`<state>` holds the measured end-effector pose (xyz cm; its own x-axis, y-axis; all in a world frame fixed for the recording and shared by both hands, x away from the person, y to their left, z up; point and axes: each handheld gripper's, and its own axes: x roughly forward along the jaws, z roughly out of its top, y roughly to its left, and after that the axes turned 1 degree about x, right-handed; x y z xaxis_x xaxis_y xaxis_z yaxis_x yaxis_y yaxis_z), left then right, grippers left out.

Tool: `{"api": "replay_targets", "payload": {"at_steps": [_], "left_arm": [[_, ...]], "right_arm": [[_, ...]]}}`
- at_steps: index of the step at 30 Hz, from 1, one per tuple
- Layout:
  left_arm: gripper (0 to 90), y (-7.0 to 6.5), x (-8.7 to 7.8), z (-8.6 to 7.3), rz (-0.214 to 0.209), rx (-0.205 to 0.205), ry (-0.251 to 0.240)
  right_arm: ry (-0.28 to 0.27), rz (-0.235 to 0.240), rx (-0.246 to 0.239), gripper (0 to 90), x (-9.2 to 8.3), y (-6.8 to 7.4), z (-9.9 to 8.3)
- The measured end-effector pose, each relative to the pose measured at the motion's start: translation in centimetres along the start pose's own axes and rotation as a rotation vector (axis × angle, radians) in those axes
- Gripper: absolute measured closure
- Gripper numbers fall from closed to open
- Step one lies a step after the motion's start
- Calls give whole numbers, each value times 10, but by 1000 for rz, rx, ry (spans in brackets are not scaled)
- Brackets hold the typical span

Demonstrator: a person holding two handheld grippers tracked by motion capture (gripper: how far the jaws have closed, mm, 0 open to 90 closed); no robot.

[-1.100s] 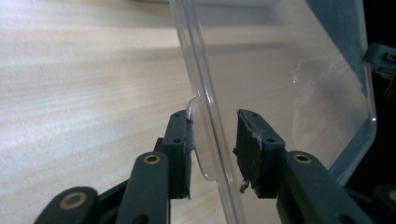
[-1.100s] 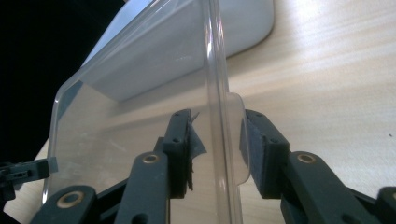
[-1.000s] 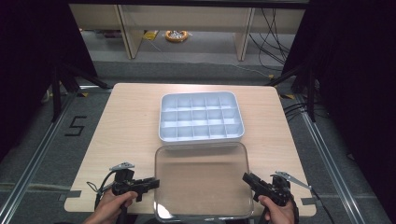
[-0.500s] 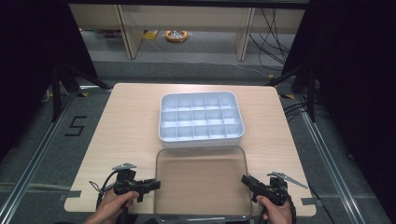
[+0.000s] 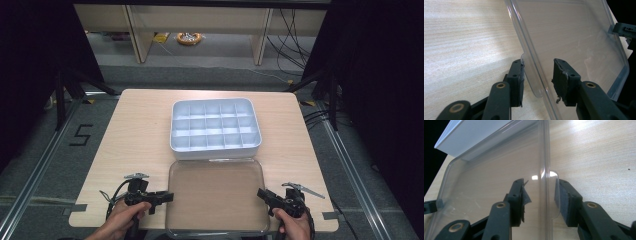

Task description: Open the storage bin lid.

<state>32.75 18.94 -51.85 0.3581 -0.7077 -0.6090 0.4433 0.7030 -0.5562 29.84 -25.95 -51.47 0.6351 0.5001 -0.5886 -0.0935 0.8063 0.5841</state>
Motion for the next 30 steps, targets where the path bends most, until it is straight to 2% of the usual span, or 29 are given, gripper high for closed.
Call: {"api": "replay_targets", "payload": {"at_steps": [4,5,6,7,8,9,10,12,13,15,17,20,21,22,23,24,26,27,28,29,30], "left_arm": [[602,0,0,1,0,-5,-3],[601,1,0,1,3,2,-1],[599,1,-1,2,6,5,-1],[597,2,0,2,7,1,-6],[597,2,0,2,7,-2,-6],[597,2,0,3,9,5,-5],[596,3,0,3,11,9,-4],[592,2,0,4,13,15,-6],[592,2,0,4,16,19,-6],[584,0,0,4,28,34,-7],[576,0,0,4,36,48,-4],[549,0,0,5,39,44,-16],[531,1,0,6,49,51,-25],[524,2,-4,10,74,81,-43],[517,2,-4,10,74,81,-43],[517,3,-6,12,83,78,-61],[498,4,-10,15,84,69,-95],[496,4,-11,15,84,63,-108],[494,4,-13,16,84,60,-110],[485,5,-14,17,83,58,-117],[485,6,-14,17,80,54,-121]], "right_arm": [[1,-2,3,600,1,2,0],[-1,-16,-20,598,3,1,1],[4,-1,-22,598,2,2,1],[30,-7,68,597,2,8,1],[4,4,25,593,5,7,1],[4,4,25,593,5,7,1],[29,1,34,591,5,7,2],[8,-9,-26,588,7,3,4],[8,-9,-26,588,7,3,4],[21,-7,7,585,7,6,4],[1,-12,14,580,9,8,4],[-7,-29,-52,562,11,5,5],[15,-36,-6,544,9,10,6],[-5,-55,-27,529,7,9,9],[-5,-55,-27,529,7,9,9],[-42,-52,-99,523,9,4,12],[-51,-53,-93,522,6,5,15],[-71,-54,-153,521,7,1,16],[-73,-44,-129,520,6,2,16],[-81,-49,-159,516,7,0,16],[-78,-48,-153,513,7,0,16]]}}
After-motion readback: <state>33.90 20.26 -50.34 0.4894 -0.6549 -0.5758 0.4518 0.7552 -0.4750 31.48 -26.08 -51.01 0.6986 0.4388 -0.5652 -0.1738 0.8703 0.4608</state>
